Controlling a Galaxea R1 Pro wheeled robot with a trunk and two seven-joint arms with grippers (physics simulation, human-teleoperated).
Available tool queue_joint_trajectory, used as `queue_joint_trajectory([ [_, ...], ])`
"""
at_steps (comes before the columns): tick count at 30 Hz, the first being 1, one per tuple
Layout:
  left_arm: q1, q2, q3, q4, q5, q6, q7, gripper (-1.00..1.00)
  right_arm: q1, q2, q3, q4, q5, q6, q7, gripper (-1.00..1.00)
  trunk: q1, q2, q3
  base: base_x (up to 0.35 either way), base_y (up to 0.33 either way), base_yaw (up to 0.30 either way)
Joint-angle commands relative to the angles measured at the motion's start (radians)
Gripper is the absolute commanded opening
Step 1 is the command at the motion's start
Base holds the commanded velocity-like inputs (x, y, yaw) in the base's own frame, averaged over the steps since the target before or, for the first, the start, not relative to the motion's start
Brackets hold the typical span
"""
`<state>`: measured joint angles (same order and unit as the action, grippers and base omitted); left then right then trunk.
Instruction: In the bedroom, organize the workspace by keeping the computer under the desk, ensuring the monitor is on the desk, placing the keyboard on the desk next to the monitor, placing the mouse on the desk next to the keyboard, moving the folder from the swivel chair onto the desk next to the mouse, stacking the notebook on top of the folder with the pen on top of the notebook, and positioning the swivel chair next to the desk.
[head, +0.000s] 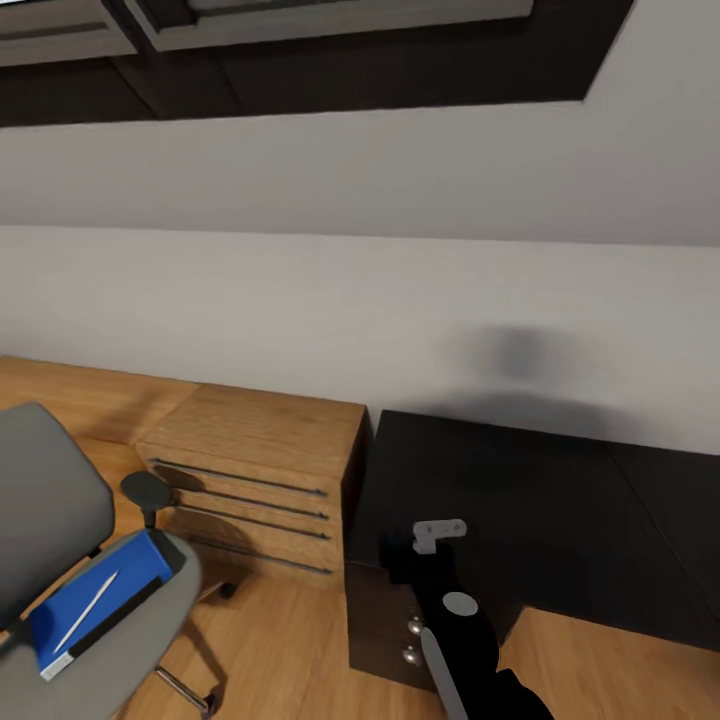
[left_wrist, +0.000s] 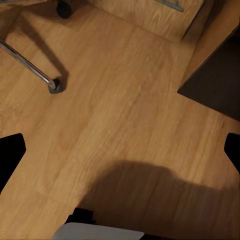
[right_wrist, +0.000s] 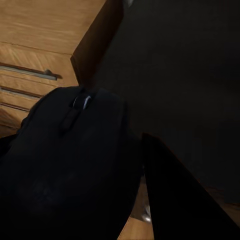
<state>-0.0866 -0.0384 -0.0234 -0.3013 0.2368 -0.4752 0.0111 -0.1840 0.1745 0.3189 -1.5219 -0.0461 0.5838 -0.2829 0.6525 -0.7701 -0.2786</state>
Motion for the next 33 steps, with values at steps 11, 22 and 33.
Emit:
queue_joint_trajectory([
  [11,-0.001,0.0,-0.003,0.001,0.004,-0.005,0.0,1.0,-0.001,0.0,0.0,0.0,-0.008,0.004,-0.009,-1.0,0.001,-0.001,-0.005,0.135,0.0,0.047],
  [22,-0.001,-0.001,-0.003,0.001,0.004,-0.005,0.0,1.0,0.0,0.0,0.0,0.051,-0.002,-0.089,-0.011,-1.0,0.001,-0.001,-0.005,0.136,-0.025,0.001],
  [33,-0.001,-0.021,-0.001,0.001,0.004,-0.005,-0.002,1.0,0.0,0.0,0.0,0.064,-0.003,-0.108,-0.012,-1.0,0.001,-0.001,-0.005,0.007,-0.002,0.0],
])
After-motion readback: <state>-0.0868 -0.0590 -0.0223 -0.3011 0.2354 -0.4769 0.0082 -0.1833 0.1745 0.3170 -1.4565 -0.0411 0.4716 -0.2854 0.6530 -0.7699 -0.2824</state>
